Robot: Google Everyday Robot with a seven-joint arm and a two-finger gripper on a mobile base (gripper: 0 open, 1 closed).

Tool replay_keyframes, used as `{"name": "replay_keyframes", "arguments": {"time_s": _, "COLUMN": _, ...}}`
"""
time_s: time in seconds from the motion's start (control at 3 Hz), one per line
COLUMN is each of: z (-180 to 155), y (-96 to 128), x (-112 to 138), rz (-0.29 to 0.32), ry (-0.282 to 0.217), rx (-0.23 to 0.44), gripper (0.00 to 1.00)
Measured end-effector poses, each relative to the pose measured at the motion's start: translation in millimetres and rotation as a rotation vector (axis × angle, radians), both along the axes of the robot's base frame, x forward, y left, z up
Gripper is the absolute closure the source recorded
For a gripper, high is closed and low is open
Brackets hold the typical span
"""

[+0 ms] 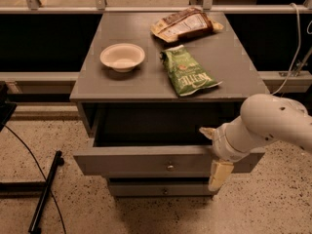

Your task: Open top drawer

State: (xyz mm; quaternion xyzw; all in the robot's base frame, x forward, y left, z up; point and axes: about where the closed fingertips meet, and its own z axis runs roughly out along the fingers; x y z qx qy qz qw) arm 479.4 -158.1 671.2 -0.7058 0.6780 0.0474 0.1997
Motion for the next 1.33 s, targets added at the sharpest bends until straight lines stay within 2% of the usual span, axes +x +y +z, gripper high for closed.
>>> {"name": "replay_keyframes", "arguments": {"time_s": 0.33, "z": -14, "y": -5, "x": -2, "rz": 0.014, "ry": 0.063, "rx": -0.045, "gripper": 0.0}}
{"name": "replay_keyframes", "arguments": {"time_s": 0.67, "z": -29, "y": -11, "x": -9, "rz": 0.036, "ry": 0.134, "rx": -0.107, "gripper": 0.18}}
{"name": "replay_keyframes", "arguments": {"time_s": 1.0, "z": -31, "y": -11, "x": -28, "rz": 0.085, "ry": 0.203, "rx": -0.157, "gripper": 0.47}}
{"name": "replay_keyframes", "arguments": {"time_s": 1.33, "z": -28, "y": -10, "x": -36, "rz": 0.105, "ry": 0.225, "rx": -0.166, "gripper": 0.48}}
